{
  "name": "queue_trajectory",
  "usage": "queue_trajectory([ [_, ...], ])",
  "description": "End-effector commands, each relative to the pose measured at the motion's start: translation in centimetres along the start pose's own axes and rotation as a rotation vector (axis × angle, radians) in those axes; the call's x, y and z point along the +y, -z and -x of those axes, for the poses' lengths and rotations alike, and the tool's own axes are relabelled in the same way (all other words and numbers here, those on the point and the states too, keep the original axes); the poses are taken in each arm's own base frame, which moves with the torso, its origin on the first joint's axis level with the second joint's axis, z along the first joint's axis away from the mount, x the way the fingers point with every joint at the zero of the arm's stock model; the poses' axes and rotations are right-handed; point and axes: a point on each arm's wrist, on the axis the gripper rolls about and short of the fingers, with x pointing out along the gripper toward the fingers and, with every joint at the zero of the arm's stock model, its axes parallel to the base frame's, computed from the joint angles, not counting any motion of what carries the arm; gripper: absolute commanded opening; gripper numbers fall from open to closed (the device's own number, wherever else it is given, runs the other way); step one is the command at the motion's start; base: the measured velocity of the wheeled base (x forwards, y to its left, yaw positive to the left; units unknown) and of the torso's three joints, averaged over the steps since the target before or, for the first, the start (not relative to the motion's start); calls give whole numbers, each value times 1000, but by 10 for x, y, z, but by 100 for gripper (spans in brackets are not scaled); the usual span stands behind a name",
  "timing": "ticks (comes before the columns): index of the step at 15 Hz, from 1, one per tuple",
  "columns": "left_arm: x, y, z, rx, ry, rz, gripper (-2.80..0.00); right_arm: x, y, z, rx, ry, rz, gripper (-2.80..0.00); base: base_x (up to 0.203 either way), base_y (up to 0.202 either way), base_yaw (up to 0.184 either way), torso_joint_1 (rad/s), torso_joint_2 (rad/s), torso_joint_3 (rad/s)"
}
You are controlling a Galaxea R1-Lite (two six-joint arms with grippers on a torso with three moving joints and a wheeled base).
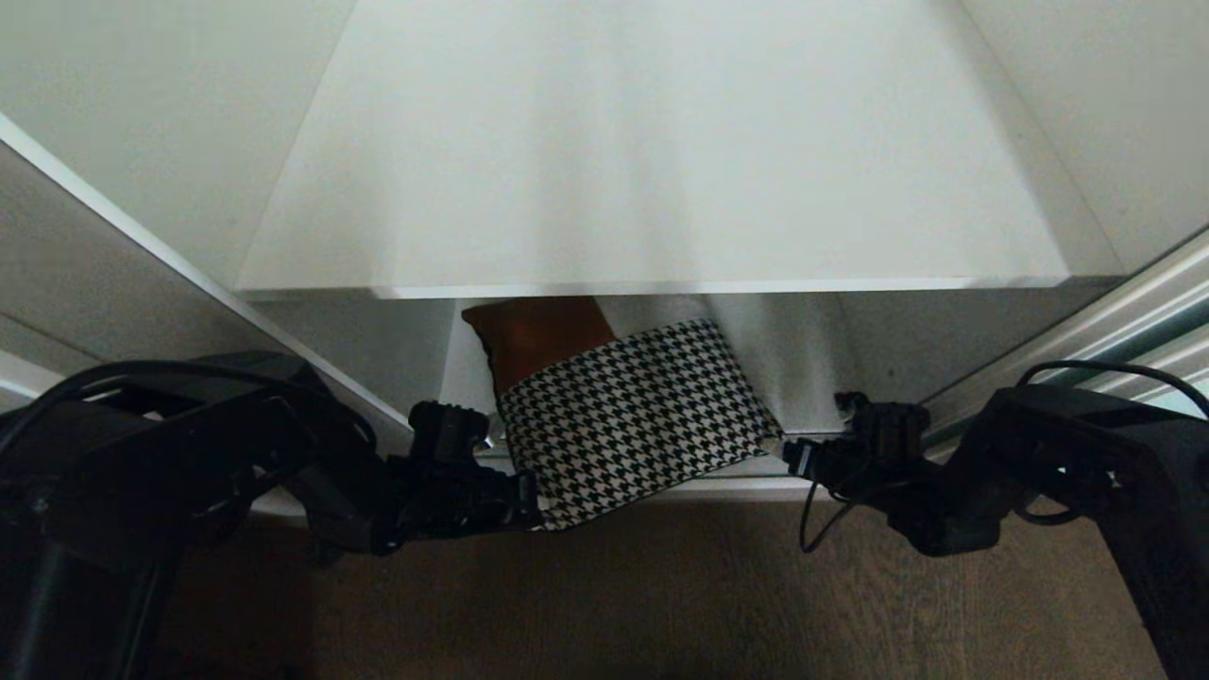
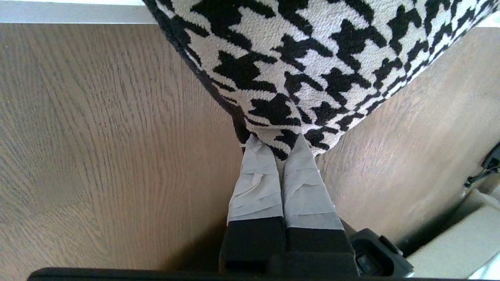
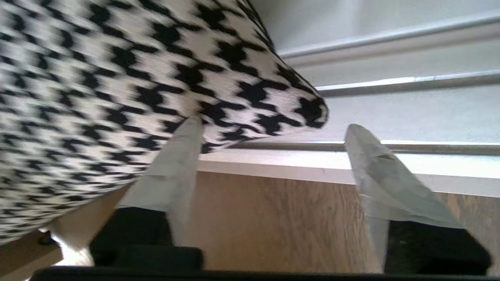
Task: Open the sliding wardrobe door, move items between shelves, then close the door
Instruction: Place the pillow on the higher shelf
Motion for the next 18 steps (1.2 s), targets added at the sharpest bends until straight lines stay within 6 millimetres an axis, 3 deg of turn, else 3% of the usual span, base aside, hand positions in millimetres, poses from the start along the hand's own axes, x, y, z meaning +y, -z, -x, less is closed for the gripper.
queue_trajectory([
  [1,-2,1,4,11,27,0,-280,-8,10,-12,9,2,0,0,0,0,0,0,0,0],
  [5,-3,4,7,27,55,-22,-280,-5,1,-23,-30,-13,17,0,0,0,0,0,0,0],
  [13,-4,4,7,41,88,-22,-280,17,-25,-14,-35,-29,26,0,0,0,0,0,0,0],
  [18,-3,8,8,53,93,-52,-280,25,-33,-21,-41,-54,20,0,0,0,0,0,0,0],
])
